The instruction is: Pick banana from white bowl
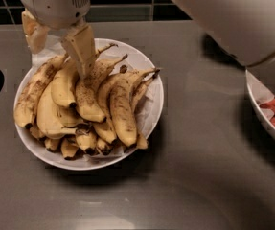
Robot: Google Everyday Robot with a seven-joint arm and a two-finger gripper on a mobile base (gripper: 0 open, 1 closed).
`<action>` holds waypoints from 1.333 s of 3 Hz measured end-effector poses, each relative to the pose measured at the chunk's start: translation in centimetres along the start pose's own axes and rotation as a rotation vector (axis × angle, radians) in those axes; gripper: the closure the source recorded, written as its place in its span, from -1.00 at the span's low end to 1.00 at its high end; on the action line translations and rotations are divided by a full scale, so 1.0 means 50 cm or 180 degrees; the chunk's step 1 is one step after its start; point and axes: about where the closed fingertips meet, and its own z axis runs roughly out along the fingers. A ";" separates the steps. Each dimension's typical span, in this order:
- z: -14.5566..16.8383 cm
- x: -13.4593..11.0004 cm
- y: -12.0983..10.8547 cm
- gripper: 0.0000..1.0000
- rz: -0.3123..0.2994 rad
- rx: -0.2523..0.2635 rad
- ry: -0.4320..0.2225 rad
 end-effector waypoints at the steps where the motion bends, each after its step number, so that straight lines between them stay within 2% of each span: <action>1: 0.001 0.001 0.006 -0.02 0.0025 -0.0015 -0.0011; 4: 0.003 0.001 0.012 -0.02 0.0036 -0.0033 -0.0024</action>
Offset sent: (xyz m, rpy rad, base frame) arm -0.0229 -0.0416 -0.0172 -0.1503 0.1177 -0.0098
